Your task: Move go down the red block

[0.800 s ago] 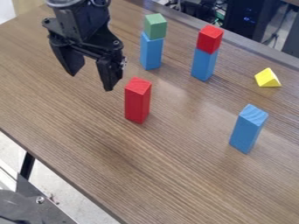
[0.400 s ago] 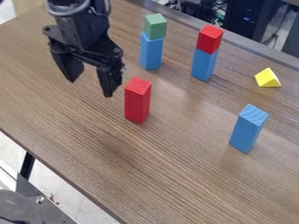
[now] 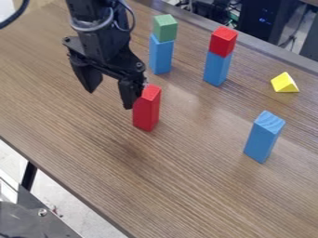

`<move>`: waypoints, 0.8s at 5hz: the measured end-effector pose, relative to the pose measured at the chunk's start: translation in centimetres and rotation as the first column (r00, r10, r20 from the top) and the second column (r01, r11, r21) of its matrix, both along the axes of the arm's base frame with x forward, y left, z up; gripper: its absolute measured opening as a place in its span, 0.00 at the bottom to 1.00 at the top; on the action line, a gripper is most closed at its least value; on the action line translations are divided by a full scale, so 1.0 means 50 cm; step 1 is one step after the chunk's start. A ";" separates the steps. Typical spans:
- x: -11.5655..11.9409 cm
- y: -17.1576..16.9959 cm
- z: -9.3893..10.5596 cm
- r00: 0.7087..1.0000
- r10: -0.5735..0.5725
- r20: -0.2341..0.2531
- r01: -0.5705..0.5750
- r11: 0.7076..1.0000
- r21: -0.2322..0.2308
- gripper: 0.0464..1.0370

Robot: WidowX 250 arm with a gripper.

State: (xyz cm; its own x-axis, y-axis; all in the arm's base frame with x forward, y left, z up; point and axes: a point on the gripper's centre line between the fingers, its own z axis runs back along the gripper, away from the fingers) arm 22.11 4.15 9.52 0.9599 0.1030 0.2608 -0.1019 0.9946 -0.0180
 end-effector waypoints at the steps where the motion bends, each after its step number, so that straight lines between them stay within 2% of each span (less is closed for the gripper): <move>1: 0.014 -0.008 -0.014 1.000 -0.005 0.011 0.005 1.000 -0.009 0.96; 2: 0.022 -0.017 -0.028 1.000 -0.011 0.001 0.011 1.000 -0.021 0.96; 3: 0.043 -0.028 -0.023 1.000 -0.022 0.021 0.023 1.000 -0.021 0.96; 4: 0.057 -0.032 -0.028 0.999 -0.038 0.018 0.038 0.999 -0.015 0.96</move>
